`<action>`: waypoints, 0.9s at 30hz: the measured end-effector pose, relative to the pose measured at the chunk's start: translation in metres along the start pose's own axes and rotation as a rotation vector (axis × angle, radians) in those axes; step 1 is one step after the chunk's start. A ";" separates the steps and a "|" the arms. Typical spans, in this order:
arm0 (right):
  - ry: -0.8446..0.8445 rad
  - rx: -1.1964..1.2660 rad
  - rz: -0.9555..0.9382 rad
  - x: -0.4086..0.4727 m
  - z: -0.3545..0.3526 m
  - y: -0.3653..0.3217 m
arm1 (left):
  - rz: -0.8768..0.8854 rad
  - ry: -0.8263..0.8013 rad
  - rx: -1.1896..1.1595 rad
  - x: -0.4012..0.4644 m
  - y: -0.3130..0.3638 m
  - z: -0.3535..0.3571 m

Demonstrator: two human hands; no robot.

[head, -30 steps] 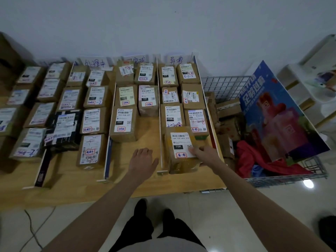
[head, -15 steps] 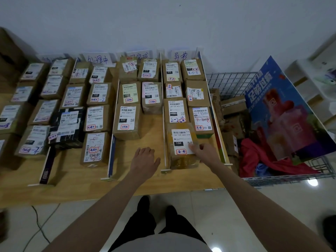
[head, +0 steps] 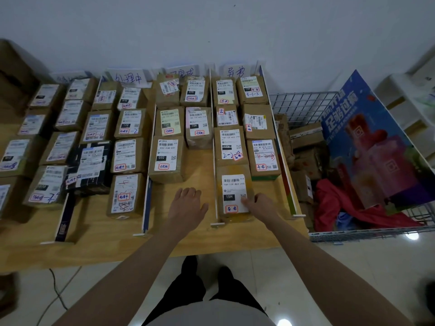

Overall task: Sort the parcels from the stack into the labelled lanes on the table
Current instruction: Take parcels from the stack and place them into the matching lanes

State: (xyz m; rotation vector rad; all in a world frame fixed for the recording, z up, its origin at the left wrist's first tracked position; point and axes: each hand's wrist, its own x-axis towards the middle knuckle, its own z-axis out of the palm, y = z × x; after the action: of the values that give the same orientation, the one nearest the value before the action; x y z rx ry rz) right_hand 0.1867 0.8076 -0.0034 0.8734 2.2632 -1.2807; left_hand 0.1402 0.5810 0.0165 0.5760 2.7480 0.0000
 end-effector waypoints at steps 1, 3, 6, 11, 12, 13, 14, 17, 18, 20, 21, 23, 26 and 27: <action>-0.007 -0.005 0.011 0.002 0.003 0.001 | 0.000 0.011 -0.001 0.000 -0.002 -0.002; -0.019 0.001 0.036 0.005 0.009 0.004 | -0.001 0.024 -0.004 0.000 -0.005 -0.006; -0.036 -0.016 0.039 0.007 0.014 0.009 | 0.003 0.027 0.006 0.001 -0.007 -0.009; 0.049 -0.030 -0.020 0.002 0.013 0.012 | 0.028 0.000 0.022 0.003 0.009 -0.006; 0.051 -0.049 -0.050 0.001 0.013 0.013 | 0.035 -0.006 0.022 0.003 0.013 -0.005; 0.049 -0.074 -0.075 0.001 0.014 0.014 | 0.040 -0.010 0.024 0.003 0.016 -0.004; 0.048 -0.098 -0.092 0.000 0.014 0.013 | 0.043 -0.014 0.028 0.002 0.019 -0.002; 0.036 -0.125 -0.120 0.003 0.013 0.010 | 0.039 -0.024 0.024 -0.001 0.023 0.000; 0.027 -0.132 -0.122 0.003 0.012 0.010 | 0.035 -0.025 0.026 -0.001 0.022 0.000; 0.024 -0.151 -0.124 -0.001 0.008 0.006 | 0.021 -0.024 0.028 -0.003 0.018 -0.001; 0.034 -0.165 -0.121 -0.003 0.005 0.004 | 0.011 -0.020 0.030 -0.004 0.015 -0.003; 0.083 -0.220 -0.122 -0.009 -0.005 -0.006 | -0.014 0.000 0.036 -0.006 0.009 -0.010; 0.201 -0.394 -0.273 -0.014 -0.025 -0.031 | -0.061 0.044 0.033 -0.008 -0.002 -0.028; 0.247 -0.454 -0.352 -0.016 -0.030 -0.041 | -0.079 0.068 0.024 -0.009 -0.007 -0.035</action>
State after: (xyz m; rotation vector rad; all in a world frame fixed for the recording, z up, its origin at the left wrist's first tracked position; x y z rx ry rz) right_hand 0.1688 0.8124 0.0466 0.5040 2.8398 -0.7511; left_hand 0.1337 0.5735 0.0519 0.4810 2.8383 -0.0325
